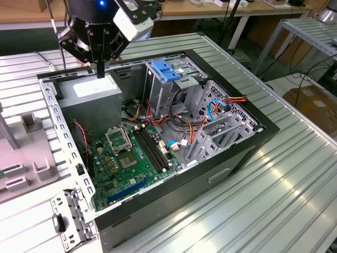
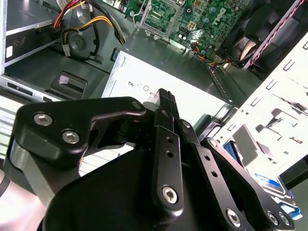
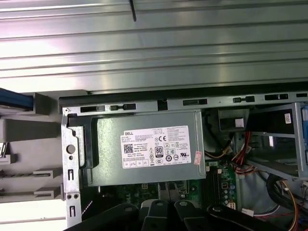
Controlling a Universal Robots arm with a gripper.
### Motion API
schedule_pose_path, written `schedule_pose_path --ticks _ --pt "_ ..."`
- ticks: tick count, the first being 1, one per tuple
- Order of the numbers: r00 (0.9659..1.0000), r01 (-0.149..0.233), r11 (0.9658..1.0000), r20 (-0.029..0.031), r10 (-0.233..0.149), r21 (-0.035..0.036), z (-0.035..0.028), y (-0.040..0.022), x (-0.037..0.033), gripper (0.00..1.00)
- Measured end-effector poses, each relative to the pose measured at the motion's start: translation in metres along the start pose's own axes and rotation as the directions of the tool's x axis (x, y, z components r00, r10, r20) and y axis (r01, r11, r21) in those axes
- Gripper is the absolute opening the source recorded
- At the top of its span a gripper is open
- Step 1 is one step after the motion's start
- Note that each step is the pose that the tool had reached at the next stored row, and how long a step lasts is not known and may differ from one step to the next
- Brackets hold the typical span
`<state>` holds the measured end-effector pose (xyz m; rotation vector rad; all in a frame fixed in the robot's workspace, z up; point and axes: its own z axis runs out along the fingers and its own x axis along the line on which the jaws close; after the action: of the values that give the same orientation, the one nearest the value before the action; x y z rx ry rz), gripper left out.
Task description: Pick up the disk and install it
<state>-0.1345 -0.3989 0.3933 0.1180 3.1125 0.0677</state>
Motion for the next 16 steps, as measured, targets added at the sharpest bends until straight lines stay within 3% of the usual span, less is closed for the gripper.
schedule_pose_path --ticks 16 --pt "1.0 0.0 1.0 0.0 0.0 0.0 -0.0003 -0.0008 0.0109 0.11"
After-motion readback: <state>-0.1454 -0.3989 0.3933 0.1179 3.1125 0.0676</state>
